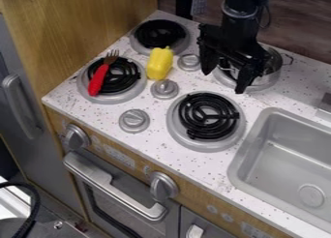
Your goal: Moved the yellow pepper to the right side of the stove.
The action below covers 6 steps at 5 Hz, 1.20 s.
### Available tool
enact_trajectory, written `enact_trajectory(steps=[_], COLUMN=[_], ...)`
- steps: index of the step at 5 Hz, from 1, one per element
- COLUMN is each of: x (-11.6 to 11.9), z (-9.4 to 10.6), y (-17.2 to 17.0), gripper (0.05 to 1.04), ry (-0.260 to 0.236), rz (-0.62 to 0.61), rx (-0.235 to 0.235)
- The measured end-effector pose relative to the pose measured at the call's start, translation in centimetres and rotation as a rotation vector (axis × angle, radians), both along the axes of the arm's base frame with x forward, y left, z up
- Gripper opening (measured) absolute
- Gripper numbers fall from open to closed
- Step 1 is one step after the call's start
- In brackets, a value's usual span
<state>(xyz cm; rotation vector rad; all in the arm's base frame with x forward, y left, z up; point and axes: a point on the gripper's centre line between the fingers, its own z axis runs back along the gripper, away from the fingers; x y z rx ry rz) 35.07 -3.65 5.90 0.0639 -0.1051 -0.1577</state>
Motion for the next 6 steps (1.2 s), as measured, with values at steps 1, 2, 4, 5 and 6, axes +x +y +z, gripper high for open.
enact_trajectory(steps=[1,2,4,5,6], x=[-0.2,0.8,4.9,6.2,6.8], z=[-1.0,-1.6,-2.2,-3.2,-5.1], y=[0.1,1.8,9.4,12.8,14.4], gripper=[1.001,1.001,1.001,1.001,1.001], ry=[0.029,0.04,0.012,0.009,0.035], rz=[0.001,0.035,0.23,0.321,0.393], rx=[0.004,0.011,0.025,0.023,0.021])
